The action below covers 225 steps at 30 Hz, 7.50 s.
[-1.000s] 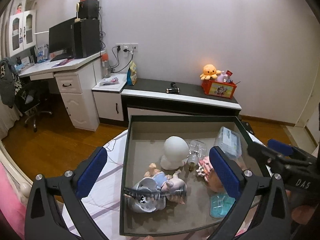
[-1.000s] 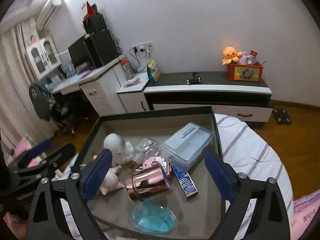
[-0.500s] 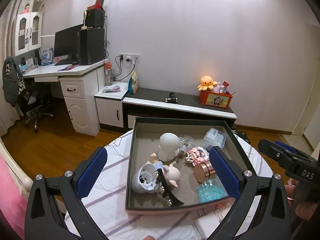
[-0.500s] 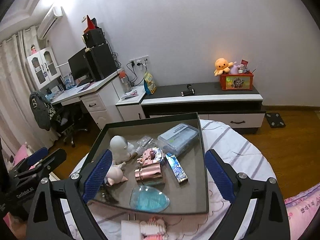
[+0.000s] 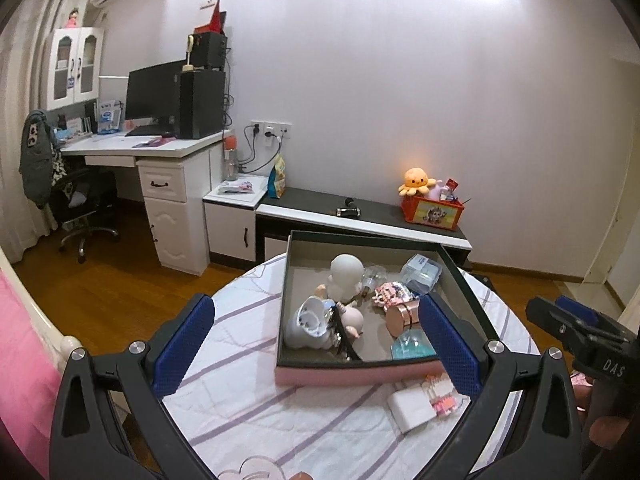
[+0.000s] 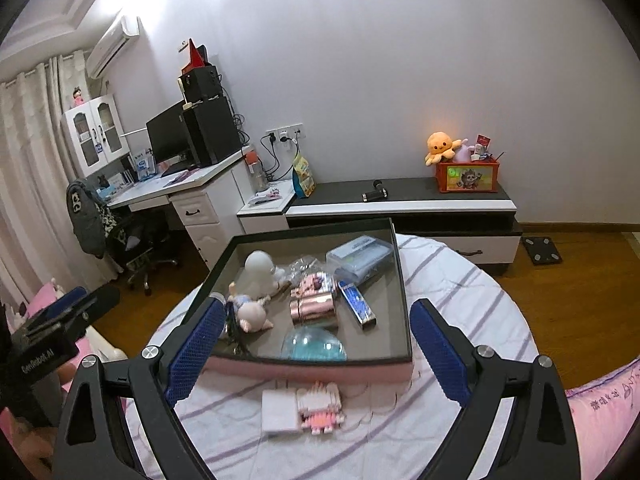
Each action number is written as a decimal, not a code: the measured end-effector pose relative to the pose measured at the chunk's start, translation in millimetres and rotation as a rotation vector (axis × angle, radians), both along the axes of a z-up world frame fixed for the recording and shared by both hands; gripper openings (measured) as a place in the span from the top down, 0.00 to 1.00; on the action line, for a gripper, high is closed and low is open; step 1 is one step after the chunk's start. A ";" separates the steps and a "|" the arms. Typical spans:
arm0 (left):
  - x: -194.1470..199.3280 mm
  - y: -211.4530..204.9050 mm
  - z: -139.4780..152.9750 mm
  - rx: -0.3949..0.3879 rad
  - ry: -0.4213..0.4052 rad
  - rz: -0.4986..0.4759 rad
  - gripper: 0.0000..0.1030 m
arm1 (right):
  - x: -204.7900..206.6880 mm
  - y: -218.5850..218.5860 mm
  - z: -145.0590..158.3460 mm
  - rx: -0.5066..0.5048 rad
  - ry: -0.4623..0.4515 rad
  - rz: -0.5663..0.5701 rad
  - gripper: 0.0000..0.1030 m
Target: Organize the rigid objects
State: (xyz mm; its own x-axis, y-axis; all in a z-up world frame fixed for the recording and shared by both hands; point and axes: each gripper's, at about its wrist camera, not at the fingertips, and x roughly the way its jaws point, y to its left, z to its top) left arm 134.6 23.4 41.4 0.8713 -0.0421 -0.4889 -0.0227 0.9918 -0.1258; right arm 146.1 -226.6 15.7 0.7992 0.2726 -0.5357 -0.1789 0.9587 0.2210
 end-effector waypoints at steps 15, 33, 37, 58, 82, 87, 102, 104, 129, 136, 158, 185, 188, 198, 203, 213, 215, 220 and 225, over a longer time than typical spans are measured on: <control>-73.8 -3.2 -11.7 0.021 -0.004 0.022 0.00 | -87.6 2.8 -15.6 -0.081 -0.027 -0.044 0.08; -99.3 -21.9 -40.6 0.055 0.046 -0.011 0.00 | -104.8 0.6 -47.2 -0.095 0.039 -0.050 0.08; -95.5 -24.1 -44.9 0.053 0.058 -0.017 0.00 | -100.9 2.9 -49.9 -0.103 0.048 -0.043 0.08; 18.0 -83.9 -137.1 -0.020 0.358 -0.124 0.00 | -5.6 -25.8 -116.5 -0.189 0.251 0.000 0.08; 50.4 -73.7 -159.0 0.078 0.402 -0.137 0.11 | 15.8 9.3 -131.3 -0.147 0.283 0.106 0.08; 55.6 -59.6 -157.4 0.011 0.385 -0.156 0.32 | 28.9 18.7 -134.3 -0.152 0.299 0.117 0.08; 23.8 -36.0 -148.9 -0.025 0.353 -0.168 0.37 | 12.8 39.2 -127.4 -0.231 0.248 0.138 0.56; 21.4 -35.7 -143.6 -0.024 0.343 -0.171 0.37 | 8.7 35.7 -119.0 -0.216 0.235 0.141 0.56; 114.9 -55.0 -23.4 0.062 0.176 -0.194 0.37 | 133.0 11.2 -20.8 -0.117 0.195 0.100 0.56; 143.3 -64.3 -41.9 0.057 0.233 -0.205 0.37 | 158.6 12.1 -47.6 -0.113 0.264 0.092 0.56; 152.7 -63.9 -48.9 0.086 0.254 -0.144 0.00 | 166.6 2.9 -57.7 -0.084 0.275 0.038 0.00; 31.9 -42.5 8.4 0.062 0.077 -0.119 0.00 | 38.9 3.6 7.3 -0.048 0.069 0.008 0.00; 14.2 -41.0 11.4 0.068 0.056 -0.108 0.00 | 17.7 4.2 14.2 -0.048 0.034 -0.009 0.00; -49.7 -39.7 19.1 0.078 -0.007 -0.079 0.00 | -57.3 4.2 16.3 -0.063 -0.053 -0.064 0.00; -83.3 -39.6 18.6 0.084 -0.040 -0.057 0.00 | -98.1 0.4 11.3 -0.085 -0.092 -0.122 0.00; -144.7 -44.4 16.4 0.095 -0.106 -0.028 0.00 | -164.4 10.6 5.9 -0.149 -0.168 -0.181 0.00; -151.6 -43.6 14.5 0.097 -0.105 -0.028 0.00 | -166.0 13.9 6.7 -0.143 -0.168 -0.170 0.00; -162.6 -35.6 13.9 0.083 -0.114 -0.009 0.00 | -172.9 20.8 10.5 -0.144 -0.193 -0.171 0.00; -165.0 -28.7 11.6 0.082 -0.106 0.000 0.00 | -176.1 23.9 11.8 -0.151 -0.198 -0.175 0.00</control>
